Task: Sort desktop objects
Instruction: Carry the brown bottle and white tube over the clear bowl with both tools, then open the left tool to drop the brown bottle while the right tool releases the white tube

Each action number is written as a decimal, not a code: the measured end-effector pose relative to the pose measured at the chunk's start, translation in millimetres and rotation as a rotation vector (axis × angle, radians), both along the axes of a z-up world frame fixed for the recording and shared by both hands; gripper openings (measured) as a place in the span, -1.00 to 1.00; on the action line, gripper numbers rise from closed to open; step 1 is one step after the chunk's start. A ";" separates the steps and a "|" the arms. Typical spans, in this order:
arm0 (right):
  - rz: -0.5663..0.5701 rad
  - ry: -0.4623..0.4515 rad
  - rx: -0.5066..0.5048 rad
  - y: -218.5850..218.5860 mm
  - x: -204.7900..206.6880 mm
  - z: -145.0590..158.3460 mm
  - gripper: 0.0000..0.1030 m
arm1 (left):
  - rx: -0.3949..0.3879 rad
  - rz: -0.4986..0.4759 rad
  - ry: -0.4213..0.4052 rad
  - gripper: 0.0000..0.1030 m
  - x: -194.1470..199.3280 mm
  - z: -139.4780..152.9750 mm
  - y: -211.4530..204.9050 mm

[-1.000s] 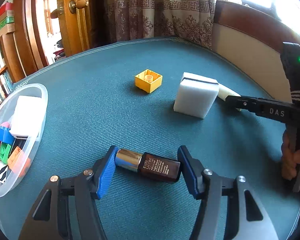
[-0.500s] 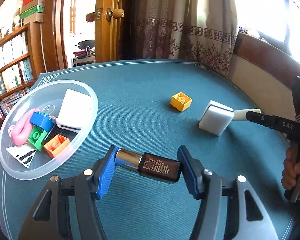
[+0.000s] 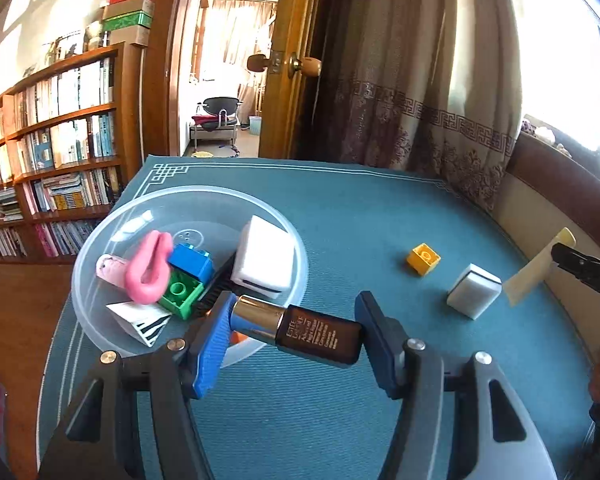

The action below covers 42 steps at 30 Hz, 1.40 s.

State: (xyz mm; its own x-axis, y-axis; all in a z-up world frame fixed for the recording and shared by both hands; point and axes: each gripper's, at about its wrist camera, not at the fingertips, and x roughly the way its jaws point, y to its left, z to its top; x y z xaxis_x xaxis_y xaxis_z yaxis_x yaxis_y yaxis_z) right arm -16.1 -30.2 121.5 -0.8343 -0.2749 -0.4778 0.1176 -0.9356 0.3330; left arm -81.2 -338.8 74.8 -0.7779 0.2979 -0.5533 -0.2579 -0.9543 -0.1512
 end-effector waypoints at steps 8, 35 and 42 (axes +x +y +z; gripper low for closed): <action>0.118 0.004 -0.010 -64.7 -32.4 13.2 -0.49 | 0.063 0.071 -0.005 0.27 -15.1 -5.4 -31.8; 0.340 -0.114 -0.012 -224.8 -166.6 -14.1 -0.49 | 0.120 0.146 -0.012 0.28 -43.8 -26.2 -66.2; 0.352 -0.115 0.087 -256.9 -180.2 -31.2 -0.48 | 0.078 0.129 -0.014 0.28 -43.1 -29.7 -57.6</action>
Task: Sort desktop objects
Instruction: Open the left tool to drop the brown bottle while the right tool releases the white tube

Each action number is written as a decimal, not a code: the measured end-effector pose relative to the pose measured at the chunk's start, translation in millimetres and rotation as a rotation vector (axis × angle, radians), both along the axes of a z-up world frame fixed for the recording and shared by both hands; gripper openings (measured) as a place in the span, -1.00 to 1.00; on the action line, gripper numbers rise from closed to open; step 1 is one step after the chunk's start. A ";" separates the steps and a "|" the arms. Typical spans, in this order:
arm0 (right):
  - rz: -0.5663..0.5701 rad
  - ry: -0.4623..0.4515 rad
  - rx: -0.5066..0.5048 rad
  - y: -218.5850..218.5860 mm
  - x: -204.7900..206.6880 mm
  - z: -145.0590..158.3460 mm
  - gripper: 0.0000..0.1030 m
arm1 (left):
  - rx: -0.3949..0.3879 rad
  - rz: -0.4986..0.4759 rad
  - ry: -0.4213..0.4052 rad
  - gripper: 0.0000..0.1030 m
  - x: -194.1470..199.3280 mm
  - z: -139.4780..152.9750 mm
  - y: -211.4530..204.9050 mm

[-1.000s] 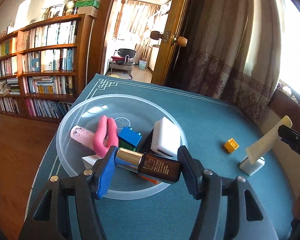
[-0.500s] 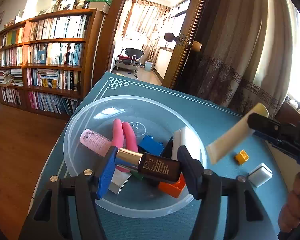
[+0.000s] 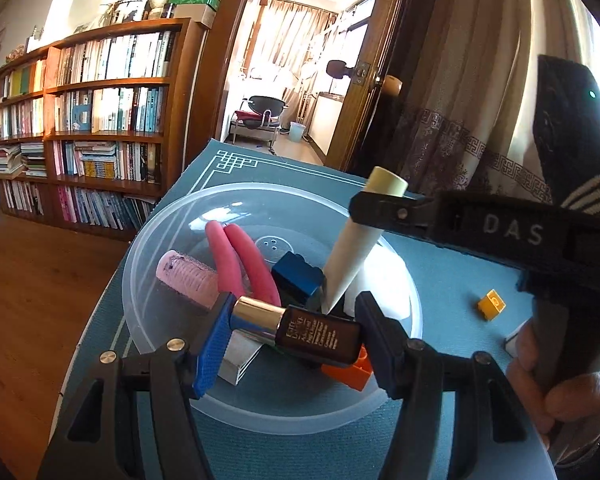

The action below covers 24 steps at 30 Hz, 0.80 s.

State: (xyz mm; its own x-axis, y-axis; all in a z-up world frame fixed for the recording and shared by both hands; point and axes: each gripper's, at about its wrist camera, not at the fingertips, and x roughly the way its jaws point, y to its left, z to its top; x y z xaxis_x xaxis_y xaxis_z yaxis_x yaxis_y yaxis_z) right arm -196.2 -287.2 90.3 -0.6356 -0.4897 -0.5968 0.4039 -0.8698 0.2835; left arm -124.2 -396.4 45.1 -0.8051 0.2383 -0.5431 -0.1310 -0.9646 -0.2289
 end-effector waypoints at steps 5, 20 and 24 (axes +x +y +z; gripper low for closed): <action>-0.006 -0.011 -0.014 2.4 -4.7 -6.9 -0.47 | -0.017 -0.013 0.009 0.58 -0.4 -0.9 5.0; -0.115 -0.013 -0.016 33.6 -1.0 -12.7 0.02 | 0.034 0.062 0.022 0.58 3.8 -1.5 -14.3; -0.137 -0.017 -0.017 41.5 2.9 -14.9 0.06 | 0.040 0.074 0.018 0.59 3.1 -2.4 -15.5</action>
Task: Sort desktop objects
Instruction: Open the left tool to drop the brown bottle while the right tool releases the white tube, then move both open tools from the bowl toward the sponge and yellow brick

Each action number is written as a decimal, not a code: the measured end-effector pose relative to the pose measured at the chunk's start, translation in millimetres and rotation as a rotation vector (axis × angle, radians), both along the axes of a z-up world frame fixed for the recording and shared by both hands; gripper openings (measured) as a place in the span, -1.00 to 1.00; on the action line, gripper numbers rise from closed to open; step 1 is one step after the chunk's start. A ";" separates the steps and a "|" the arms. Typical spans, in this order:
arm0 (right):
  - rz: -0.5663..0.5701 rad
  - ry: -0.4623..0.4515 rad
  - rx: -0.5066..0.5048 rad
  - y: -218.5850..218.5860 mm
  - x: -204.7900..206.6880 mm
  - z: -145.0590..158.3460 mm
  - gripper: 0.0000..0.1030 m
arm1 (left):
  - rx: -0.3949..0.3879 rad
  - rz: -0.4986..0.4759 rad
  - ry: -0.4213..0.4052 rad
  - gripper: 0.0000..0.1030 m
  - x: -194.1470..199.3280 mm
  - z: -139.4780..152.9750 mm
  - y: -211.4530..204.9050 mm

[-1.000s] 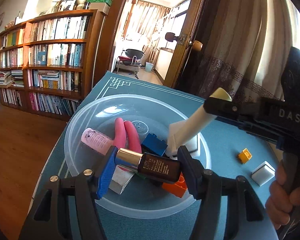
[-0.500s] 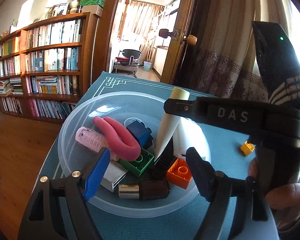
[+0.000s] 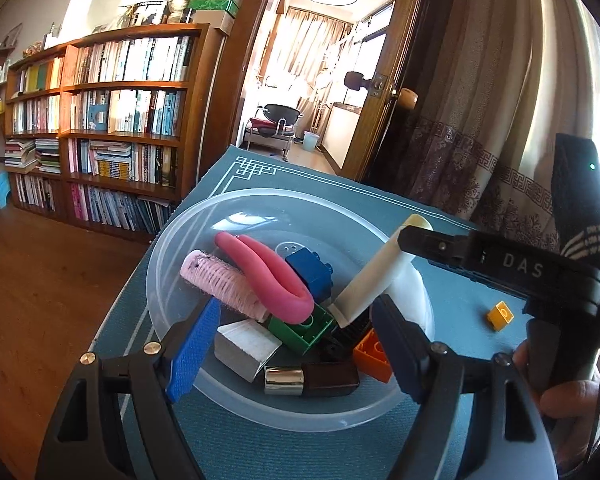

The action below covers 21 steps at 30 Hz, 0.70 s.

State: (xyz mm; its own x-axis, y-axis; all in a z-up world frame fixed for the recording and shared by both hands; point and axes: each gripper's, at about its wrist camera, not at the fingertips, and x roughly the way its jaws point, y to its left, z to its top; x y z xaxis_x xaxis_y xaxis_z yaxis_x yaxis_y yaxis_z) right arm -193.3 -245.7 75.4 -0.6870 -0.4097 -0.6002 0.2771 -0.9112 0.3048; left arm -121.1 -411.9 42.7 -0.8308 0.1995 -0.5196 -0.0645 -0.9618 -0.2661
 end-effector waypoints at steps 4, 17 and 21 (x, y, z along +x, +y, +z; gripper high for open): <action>-0.036 -0.038 0.017 6.6 -8.4 -11.6 0.06 | -0.002 -0.002 0.001 0.60 0.6 0.0 2.3; -0.074 -0.046 -0.034 41.7 13.4 -14.3 0.06 | -0.032 -0.025 0.005 0.60 2.8 -0.5 11.0; -0.092 -0.033 -0.018 56.5 27.0 -14.8 0.06 | -0.053 -0.033 0.013 0.60 5.4 0.0 17.3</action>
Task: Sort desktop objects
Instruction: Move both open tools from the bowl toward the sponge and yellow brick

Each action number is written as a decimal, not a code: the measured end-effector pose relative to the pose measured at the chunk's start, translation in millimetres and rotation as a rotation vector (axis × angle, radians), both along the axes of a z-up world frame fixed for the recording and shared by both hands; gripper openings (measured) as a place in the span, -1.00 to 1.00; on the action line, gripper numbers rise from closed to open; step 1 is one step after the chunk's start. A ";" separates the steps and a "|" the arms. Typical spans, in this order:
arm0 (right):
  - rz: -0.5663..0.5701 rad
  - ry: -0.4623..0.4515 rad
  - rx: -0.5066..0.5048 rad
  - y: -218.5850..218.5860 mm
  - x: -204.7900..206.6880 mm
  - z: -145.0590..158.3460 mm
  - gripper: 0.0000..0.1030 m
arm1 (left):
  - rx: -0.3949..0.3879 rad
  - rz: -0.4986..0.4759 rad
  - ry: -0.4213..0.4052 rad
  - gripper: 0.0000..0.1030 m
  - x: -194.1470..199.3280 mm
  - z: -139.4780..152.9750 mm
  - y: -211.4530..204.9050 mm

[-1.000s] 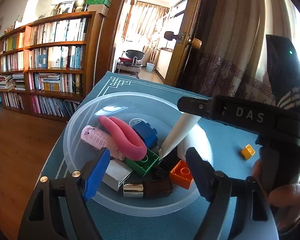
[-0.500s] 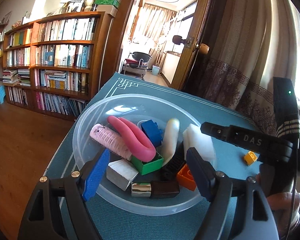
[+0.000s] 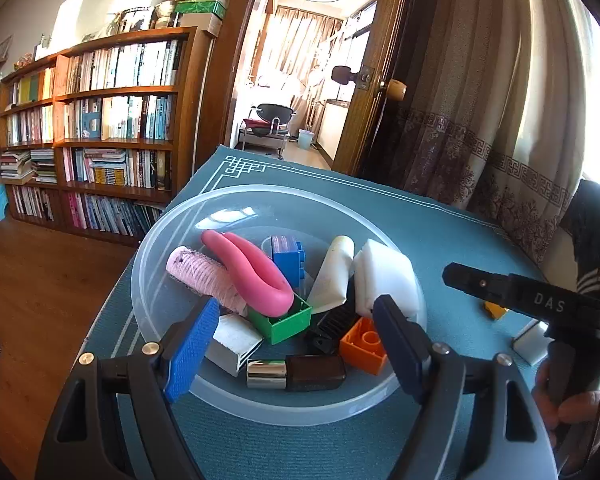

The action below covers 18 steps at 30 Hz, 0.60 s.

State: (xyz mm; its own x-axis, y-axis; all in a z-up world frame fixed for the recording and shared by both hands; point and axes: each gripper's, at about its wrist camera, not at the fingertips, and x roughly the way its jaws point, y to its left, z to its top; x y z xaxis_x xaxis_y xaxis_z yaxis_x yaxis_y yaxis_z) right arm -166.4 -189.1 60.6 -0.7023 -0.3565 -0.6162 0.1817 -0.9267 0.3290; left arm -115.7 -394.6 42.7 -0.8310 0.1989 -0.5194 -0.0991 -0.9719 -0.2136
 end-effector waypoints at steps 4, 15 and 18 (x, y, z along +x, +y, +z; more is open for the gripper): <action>-0.021 0.043 0.035 17.4 20.3 4.7 0.32 | -0.023 -0.006 0.020 0.65 3.1 2.3 6.0; -0.085 0.075 0.052 62.7 61.2 4.1 0.35 | -0.035 0.025 0.047 0.99 8.0 5.0 7.0; -0.102 0.095 0.075 71.3 71.8 6.0 0.35 | -0.043 0.036 0.045 0.99 8.2 4.9 7.7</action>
